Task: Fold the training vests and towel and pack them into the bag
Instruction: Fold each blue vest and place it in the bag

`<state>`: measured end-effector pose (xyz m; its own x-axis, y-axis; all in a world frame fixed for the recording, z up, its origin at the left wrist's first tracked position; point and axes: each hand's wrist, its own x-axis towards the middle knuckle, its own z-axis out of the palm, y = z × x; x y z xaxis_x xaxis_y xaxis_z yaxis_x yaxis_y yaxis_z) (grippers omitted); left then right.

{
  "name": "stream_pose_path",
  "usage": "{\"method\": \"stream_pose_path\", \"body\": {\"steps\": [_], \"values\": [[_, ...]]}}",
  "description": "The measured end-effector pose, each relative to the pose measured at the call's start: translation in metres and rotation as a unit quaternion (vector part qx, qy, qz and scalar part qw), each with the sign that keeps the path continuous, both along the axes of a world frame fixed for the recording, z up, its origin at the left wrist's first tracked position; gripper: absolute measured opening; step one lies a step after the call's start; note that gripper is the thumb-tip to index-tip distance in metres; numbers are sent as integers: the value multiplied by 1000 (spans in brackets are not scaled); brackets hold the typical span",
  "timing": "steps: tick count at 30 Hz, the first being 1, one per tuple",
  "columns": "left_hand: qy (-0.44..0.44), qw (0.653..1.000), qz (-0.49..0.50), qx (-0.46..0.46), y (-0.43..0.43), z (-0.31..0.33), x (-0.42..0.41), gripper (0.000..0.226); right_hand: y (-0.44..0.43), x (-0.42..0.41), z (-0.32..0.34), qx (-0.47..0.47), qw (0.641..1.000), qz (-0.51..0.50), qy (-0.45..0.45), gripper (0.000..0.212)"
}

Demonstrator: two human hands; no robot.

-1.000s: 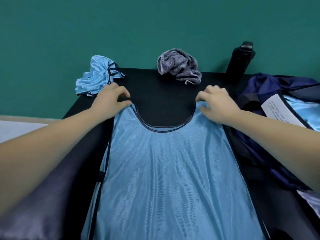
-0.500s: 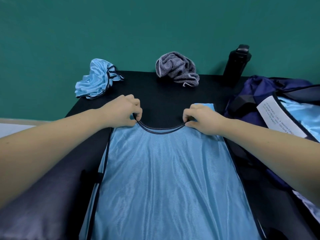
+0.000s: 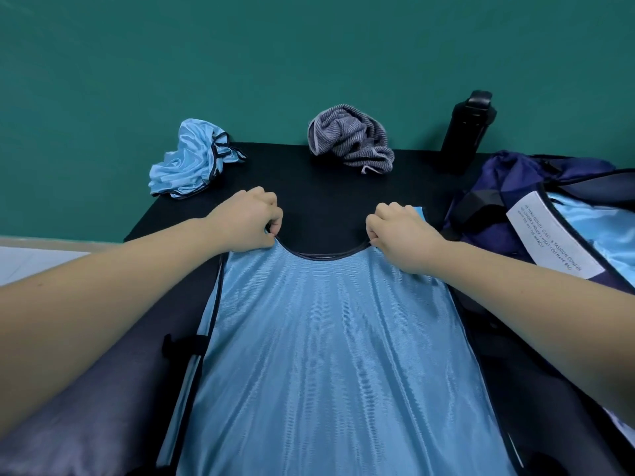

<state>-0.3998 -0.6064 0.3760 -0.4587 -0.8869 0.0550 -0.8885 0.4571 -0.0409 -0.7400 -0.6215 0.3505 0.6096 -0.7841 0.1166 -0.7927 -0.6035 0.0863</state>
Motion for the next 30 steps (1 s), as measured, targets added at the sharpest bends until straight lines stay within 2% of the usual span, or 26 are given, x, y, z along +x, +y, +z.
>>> {"method": "stream_pose_path", "body": {"steps": [8,14,16,19,22,25,30], "values": [[17,998,38,-44,4,-4,-3,10,5,7,-6,-87,994,-59,8,18],[28,997,71,-31,6,-8,-6,6,3,8,-7,-80,992,-95,-3,17],[79,991,108,-16,10,-13,-9,17,4,8,-10,-77,991,-108,-27,16],[185,966,176,-41,23,-24,-12,38,11,7,-13,-75,984,-139,-85,18],[222,950,216,-27,38,-40,-20,46,21,2,-24,-65,974,-192,-104,26],[217,944,246,20,47,-56,-25,57,27,-3,-39,-18,968,-238,-83,42],[140,958,251,21,40,-63,-19,71,26,-4,-38,57,959,-258,-102,67]]}}
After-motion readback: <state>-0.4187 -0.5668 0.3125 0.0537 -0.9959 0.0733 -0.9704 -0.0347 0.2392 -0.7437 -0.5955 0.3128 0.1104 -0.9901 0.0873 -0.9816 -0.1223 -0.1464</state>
